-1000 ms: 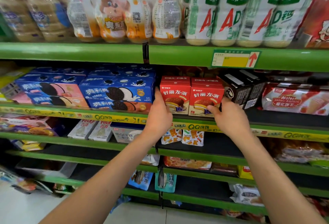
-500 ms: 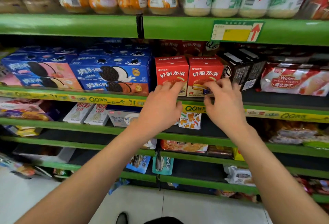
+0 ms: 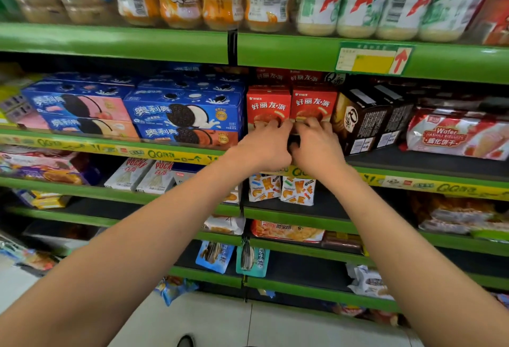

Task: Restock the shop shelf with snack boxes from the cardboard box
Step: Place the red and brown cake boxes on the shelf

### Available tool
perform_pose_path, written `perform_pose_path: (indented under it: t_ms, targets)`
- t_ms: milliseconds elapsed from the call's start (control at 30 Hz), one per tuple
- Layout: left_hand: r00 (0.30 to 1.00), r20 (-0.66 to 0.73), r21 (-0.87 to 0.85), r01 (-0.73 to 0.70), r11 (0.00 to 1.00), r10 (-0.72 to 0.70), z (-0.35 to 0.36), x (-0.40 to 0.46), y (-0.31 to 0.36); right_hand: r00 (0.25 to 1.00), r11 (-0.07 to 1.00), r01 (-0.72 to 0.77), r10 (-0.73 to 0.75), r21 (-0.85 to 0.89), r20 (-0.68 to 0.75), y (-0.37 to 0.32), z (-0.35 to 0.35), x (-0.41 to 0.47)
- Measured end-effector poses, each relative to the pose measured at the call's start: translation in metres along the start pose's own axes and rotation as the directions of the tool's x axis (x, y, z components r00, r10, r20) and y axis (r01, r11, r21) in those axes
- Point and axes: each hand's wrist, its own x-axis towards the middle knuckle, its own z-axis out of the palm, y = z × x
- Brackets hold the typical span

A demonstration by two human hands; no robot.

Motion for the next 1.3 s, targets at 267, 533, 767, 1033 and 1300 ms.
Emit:
perform_pose_path:
  t_ms: [267,533,767,1033,1300]
  targets:
    - [0.985,0.145,-0.192,0.125,0.973,-0.098,-0.001,0.037,-0.015,0.995,0.991,-0.021,0.009,0.129,0.096,0.012,-0.01,0.041]
    - [0.973,0.055,-0.237,0.231,0.944,-0.225,0.005,0.059,-0.017,0.983,0.991,0.019,-0.043,0.133,0.179,0.003,0.001,0.063]
    - [0.977,0.044,-0.283,0.213,0.935,-0.209,-0.001,0.074,-0.011,0.976,0.971,0.07,-0.114,0.228,0.186,0.012,0.004,0.074]
    - [0.978,0.043,-0.292,0.208,0.934,-0.205,-0.001,0.077,-0.009,0.961,0.869,-0.173,0.252,0.464,-0.115,0.014,0.009,0.073]
    - [0.981,0.018,-0.3,0.187,0.936,-0.191,-0.007,0.075,-0.008,0.976,0.823,-0.211,0.209,0.527,0.064,0.009,0.012,0.076]
